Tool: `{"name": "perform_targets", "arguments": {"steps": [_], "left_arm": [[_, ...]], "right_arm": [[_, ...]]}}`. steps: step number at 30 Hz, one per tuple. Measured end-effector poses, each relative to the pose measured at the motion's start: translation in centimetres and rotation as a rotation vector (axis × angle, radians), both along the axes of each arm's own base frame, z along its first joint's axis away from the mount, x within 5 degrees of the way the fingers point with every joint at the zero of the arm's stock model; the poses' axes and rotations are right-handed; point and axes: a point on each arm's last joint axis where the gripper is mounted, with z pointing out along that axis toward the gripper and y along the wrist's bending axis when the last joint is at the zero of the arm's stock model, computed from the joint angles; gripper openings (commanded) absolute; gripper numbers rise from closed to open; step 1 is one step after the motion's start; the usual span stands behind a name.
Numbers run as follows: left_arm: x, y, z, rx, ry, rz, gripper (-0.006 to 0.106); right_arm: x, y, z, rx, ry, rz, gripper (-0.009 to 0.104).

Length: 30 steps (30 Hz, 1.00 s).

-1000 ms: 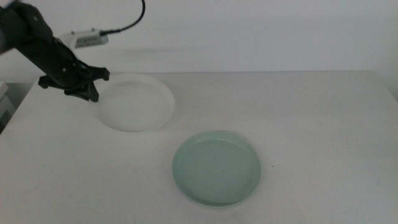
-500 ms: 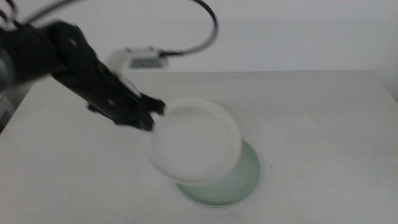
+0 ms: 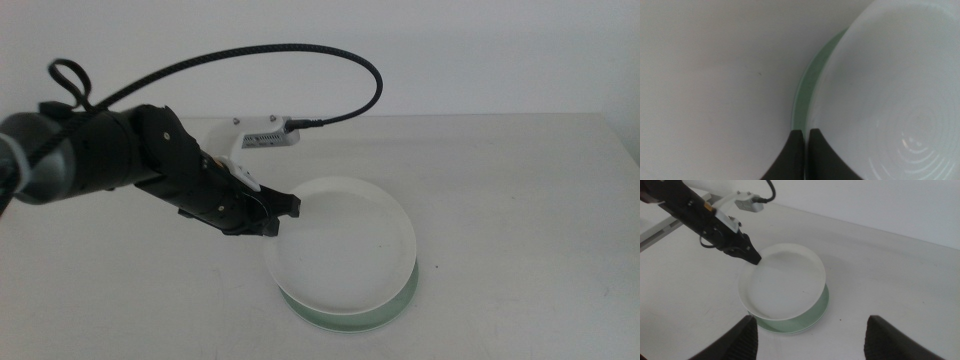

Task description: Stack the three bowls on top of each other.

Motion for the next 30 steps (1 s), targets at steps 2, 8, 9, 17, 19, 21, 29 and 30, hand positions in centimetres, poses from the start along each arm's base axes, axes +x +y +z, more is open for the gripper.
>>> {"name": "perform_targets", "arguments": {"steps": [2,8,9,17,19,21,29,30], "left_arm": [[0.2,-0.2,-0.8,-0.004,0.015,0.000,0.000],[0.4,-0.4,-1.9,-0.002,0.033,-0.023,0.016],[0.4,-0.4,-1.9,-0.004,0.032,-0.022,0.023],[0.3,-0.6,-1.6,-0.006,0.041,-0.048,0.103],[0.3,-0.6,-0.7,-0.015,0.038,-0.061,0.105],[0.2,-0.7,0.9,-0.030,0.016,-0.077,0.105],[-2.2,0.4,9.1,-0.077,-0.209,-0.111,0.105],[-2.6,0.5,9.8,-0.080,-0.229,-0.117,0.105]], "right_arm": [[0.0,0.0,0.0,0.000,0.000,0.000,0.055],[0.0,0.0,0.0,0.000,0.000,0.000,0.055],[0.0,0.0,0.0,0.000,0.000,0.000,0.055],[0.0,0.0,0.0,0.000,0.000,0.000,0.055],[0.0,0.0,0.0,0.000,0.000,0.000,0.055],[0.0,0.0,0.0,0.000,0.000,0.000,0.055],[0.0,0.0,0.0,0.000,0.000,0.000,0.055],[0.0,0.0,0.0,0.000,0.000,0.000,0.055]]}}
